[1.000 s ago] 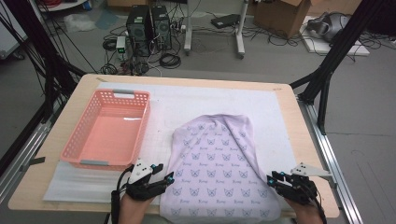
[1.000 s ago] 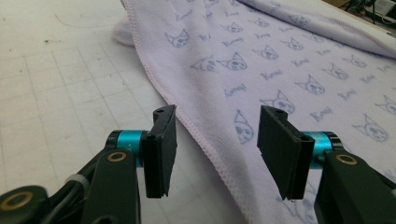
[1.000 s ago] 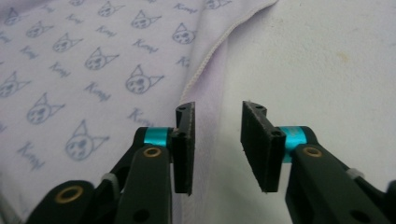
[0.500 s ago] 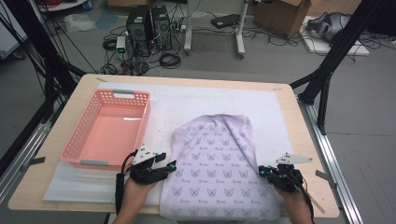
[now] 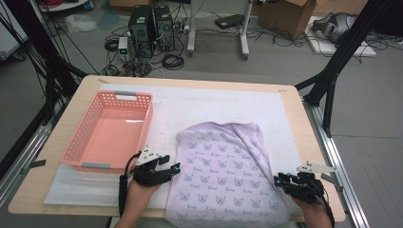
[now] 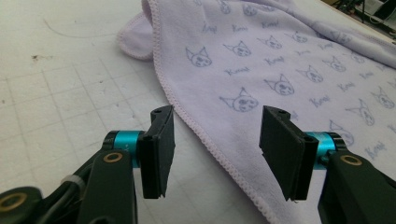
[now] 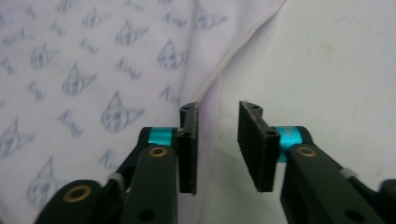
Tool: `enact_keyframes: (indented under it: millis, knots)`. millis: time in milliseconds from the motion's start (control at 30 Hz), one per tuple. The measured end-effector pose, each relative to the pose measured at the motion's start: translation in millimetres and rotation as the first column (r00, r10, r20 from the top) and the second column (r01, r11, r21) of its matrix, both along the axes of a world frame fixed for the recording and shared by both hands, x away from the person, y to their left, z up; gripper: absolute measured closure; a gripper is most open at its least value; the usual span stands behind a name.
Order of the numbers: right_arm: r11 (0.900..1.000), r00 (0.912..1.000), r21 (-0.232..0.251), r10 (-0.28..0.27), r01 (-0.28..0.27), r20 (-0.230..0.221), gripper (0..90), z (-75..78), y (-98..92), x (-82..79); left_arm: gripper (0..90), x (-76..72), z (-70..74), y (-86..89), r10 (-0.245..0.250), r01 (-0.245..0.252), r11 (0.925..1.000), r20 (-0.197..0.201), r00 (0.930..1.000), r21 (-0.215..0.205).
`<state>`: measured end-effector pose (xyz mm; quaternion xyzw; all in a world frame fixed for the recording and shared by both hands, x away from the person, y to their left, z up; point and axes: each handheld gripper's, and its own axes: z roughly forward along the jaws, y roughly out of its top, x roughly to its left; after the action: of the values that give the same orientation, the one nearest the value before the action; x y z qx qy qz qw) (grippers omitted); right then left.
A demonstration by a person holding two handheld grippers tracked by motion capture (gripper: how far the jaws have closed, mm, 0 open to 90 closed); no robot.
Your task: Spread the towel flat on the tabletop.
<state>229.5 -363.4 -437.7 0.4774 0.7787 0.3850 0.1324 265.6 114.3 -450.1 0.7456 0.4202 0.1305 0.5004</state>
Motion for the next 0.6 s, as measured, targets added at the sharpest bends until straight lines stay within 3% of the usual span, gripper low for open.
enact_keyframes:
  millis: [167,433,467,533,600]
  knots:
    - [0.997,0.9972,0.063,-0.057,0.054,0.047,61.9,4.7,2.5,15.7,47.3,12.1,1.2,-7.8,0.012,-0.012,0.9997,-0.023,0.9997,0.023]
    - [0.998,0.9976,0.011,-0.059,0.059,0.036,64.8,-6.0,28.3,43.0,49.3,31.2,-2.2,-24.7,0.029,-0.02,0.9946,-0.081,0.9963,0.102]
    - [0.998,0.9976,0.002,-0.062,0.062,0.031,66.6,-7.4,30.0,44.7,52.1,30.5,-2.1,-26.9,0.039,-0.029,0.9912,-0.069,0.9968,0.129]
    - [0.999,0.9985,0.008,-0.05,0.05,0.024,78.6,-10.1,31.1,46.6,69.1,28.4,-1.6,-29.8,0.046,-0.037,0.9839,-0.047,0.9978,0.175]
    - [0.999,0.9985,-0.014,-0.045,0.045,0.032,85.0,-7.8,30.6,45.0,86.3,26.5,-1.3,-29.9,0.038,-0.028,0.9843,-0.053,0.9979,0.174]
